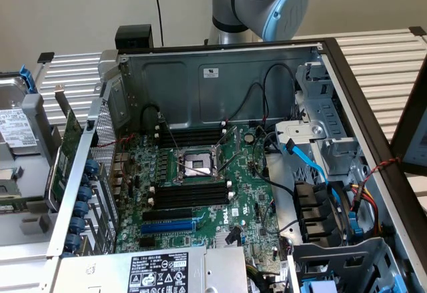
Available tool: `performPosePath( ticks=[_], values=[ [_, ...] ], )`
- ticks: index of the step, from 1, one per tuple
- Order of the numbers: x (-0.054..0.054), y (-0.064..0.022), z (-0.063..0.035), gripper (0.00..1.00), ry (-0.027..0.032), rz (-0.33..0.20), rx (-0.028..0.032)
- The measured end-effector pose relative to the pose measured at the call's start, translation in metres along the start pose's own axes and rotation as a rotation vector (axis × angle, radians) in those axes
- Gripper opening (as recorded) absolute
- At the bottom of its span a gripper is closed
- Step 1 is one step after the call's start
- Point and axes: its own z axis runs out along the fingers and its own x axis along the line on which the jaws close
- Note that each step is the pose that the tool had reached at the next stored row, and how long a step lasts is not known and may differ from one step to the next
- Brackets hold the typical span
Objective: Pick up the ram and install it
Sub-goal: 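Pick up the ram and move it above insertion slot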
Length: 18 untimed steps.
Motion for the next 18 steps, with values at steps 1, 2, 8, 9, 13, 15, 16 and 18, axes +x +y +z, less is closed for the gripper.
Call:
performPosePath(
  ticks=[1,2,8,9,13,15,16,18],
  values=[
    [0.001,-0.0008,-0.0027,0.13,-0.0011,-0.002,0.0000],
    [0.003,-0.0019,-0.0055,0.13,-0.0034,-0.003,0.0000],
    [0.011,-0.0119,-0.0268,0.13,-0.0197,-0.008,-0.0007],
    [0.012,-0.0137,-0.0305,0.13,-0.0226,-0.009,-0.0008],
    [0.017,-0.0213,-0.0453,0.13,-0.0367,-0.011,-0.0017],
    [0.020,-0.0253,-0.0529,0.13,-0.0458,-0.013,-0.0020],
    [0.021,-0.0271,-0.0565,0.13,-0.0504,-0.014,-0.0022],
    [0.023,-0.0313,-0.0642,0.13,-0.0610,-0.016,-0.0028]
  ],
)
